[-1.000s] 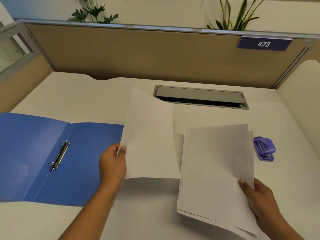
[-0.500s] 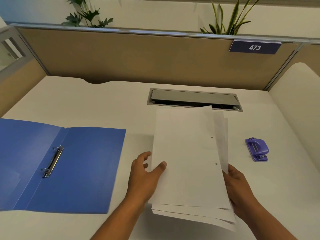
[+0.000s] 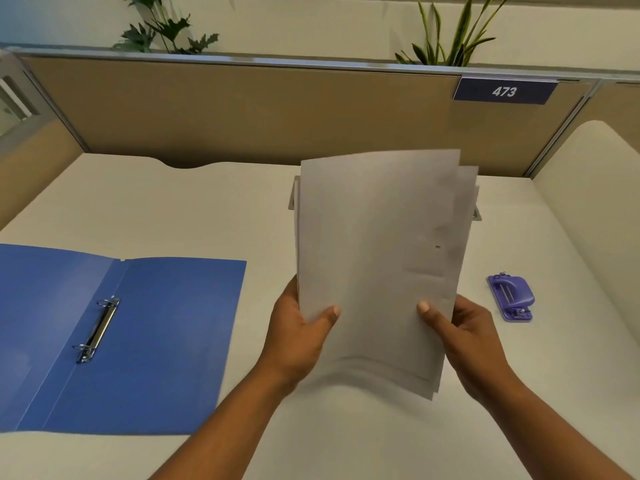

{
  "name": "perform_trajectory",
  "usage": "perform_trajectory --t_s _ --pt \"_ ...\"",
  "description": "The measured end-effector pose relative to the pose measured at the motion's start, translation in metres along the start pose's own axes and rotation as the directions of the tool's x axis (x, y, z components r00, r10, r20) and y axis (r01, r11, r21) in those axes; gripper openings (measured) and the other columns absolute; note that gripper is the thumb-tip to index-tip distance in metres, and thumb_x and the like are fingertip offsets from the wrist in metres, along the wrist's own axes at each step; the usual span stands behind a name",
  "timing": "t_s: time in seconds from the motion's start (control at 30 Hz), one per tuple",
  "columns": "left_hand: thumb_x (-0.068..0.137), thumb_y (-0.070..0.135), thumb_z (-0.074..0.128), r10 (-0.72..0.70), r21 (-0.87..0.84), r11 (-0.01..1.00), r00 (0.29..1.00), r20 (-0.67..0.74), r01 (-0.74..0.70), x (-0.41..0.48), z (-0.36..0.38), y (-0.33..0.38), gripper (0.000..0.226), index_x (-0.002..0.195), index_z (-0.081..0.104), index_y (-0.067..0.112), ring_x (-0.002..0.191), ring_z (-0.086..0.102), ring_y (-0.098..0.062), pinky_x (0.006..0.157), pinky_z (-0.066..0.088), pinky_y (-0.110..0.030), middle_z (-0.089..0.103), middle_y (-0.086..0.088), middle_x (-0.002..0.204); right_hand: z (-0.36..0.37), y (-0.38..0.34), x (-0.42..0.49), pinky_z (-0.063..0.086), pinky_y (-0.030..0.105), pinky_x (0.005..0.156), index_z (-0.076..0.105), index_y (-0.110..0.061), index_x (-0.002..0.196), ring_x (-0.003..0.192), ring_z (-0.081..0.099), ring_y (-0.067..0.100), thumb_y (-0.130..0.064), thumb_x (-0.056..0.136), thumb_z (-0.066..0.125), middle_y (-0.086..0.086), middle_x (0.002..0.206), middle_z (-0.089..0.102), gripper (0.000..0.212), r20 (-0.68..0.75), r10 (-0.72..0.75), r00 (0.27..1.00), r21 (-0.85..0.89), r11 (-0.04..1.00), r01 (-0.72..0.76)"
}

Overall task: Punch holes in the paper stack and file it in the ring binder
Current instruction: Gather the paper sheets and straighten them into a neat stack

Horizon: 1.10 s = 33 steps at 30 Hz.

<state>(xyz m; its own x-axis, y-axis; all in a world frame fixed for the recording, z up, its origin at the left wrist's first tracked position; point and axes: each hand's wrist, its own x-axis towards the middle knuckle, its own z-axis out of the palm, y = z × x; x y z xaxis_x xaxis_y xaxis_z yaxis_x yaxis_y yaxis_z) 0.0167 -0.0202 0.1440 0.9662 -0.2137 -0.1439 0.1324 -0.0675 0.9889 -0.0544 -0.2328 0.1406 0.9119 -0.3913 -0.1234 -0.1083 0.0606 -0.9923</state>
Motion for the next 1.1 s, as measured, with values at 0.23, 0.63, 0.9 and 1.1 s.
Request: perform_trajectory --t_s 0.23,0.63,0.9,1.1 --pt "0.08 0.018 0.074 0.191 -0.065 0.979 0.982 -0.004 -0.191 0.012 0.001 0.014 0.028 0.106 0.069 0.028 0.094 0.071 -0.022 0.076 0.06 -0.033 0.074 0.0 0.101 0.01 -0.015 0.011 0.06 0.027 0.065 0.075 -0.028 0.093 0.085 0.075 0.02 -0.024 0.078 0.077 -0.001 0.094 0.078 0.015 0.015 -0.148 0.989 -0.017 0.989 0.148" --pt "0.08 0.03 0.074 0.11 0.041 0.994 0.987 -0.114 -0.106 0.008 0.007 0.004 0.006 0.077 0.073 0.024 0.074 0.068 -0.032 0.068 0.059 -0.053 0.072 -0.01 0.078 0.005 0.013 0.004 0.06 0.029 0.066 0.074 -0.015 0.096 0.083 0.076 0.023 -0.019 0.076 0.071 0.003 0.093 0.079 0.021 0.017 -0.017 1.0 -0.025 1.0 0.017" --pt "0.073 0.037 0.079 0.373 0.075 0.923 0.925 0.073 -0.378 0.009 -0.006 0.047 0.02 0.091 0.071 0.042 0.086 0.069 -0.003 0.064 0.055 -0.014 0.072 0.023 0.088 0.003 -0.024 0.01 0.057 0.019 0.06 0.077 -0.024 0.08 0.071 0.073 0.009 -0.027 0.075 0.066 -0.009 0.079 0.078 0.012 -0.087 -0.17 0.982 -0.003 0.985 0.17" --pt "0.076 0.018 0.075 0.425 0.049 0.902 0.902 0.075 -0.429 0.016 0.0 0.041 0.036 0.105 0.064 0.037 0.095 0.067 0.004 0.073 0.051 -0.007 0.069 0.032 0.094 0.018 -0.035 0.005 0.054 0.014 0.067 0.07 -0.054 0.094 0.087 0.071 0.005 -0.021 0.074 0.078 -0.02 0.092 0.075 0.04 0.06 -0.336 0.94 -0.065 0.938 0.339"
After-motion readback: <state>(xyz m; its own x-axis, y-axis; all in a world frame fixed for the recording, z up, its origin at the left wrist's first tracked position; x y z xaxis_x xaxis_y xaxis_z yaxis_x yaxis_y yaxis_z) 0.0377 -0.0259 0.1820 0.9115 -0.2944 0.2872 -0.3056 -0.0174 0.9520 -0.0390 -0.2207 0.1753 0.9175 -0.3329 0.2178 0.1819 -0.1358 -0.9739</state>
